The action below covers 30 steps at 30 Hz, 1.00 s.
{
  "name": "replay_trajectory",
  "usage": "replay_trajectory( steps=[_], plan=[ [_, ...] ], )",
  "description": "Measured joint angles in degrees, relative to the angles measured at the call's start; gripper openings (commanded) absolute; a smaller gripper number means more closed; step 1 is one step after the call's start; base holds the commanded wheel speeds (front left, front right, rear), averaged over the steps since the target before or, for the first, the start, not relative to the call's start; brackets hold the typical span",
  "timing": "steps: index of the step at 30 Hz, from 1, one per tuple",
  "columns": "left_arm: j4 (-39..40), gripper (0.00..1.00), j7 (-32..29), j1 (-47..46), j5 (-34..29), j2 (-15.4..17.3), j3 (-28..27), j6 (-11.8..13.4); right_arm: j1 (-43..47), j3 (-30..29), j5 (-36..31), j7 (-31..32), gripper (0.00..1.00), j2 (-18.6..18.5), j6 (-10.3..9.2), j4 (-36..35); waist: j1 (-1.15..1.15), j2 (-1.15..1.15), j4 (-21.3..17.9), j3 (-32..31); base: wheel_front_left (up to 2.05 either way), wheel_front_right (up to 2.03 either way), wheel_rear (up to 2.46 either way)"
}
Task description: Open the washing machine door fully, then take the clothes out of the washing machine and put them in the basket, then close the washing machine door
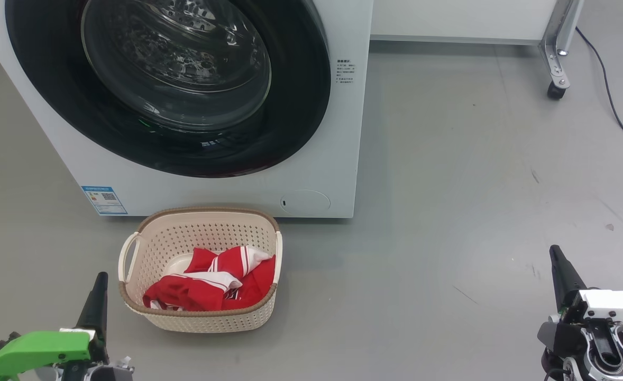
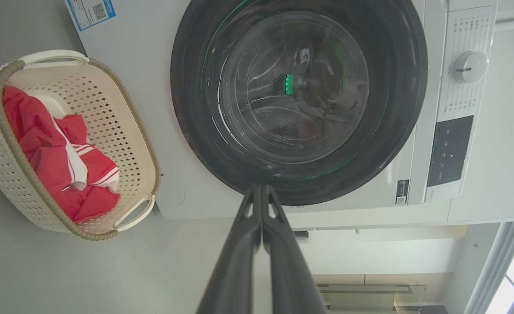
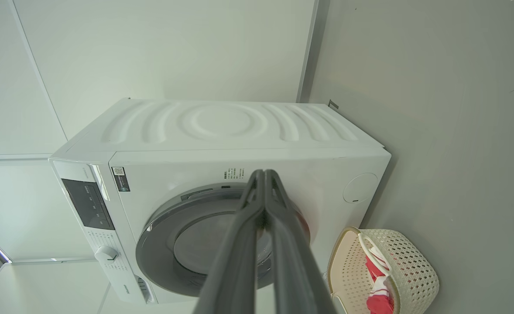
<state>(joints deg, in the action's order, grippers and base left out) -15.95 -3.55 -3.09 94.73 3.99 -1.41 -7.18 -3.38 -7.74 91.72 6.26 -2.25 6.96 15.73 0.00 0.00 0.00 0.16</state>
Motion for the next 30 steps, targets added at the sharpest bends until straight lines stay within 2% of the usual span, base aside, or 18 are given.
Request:
replay_trajectory(
  steps=[30],
  plan=[
    [0.1,0.0,-0.4,0.0,0.0,0.0,-0.1,0.0,0.0,0.0,0.0,0.0,0.0,0.0,0.0,0.0,0.0,0.0,0.0,0.0,0.0,0.0,0.0]
  ],
)
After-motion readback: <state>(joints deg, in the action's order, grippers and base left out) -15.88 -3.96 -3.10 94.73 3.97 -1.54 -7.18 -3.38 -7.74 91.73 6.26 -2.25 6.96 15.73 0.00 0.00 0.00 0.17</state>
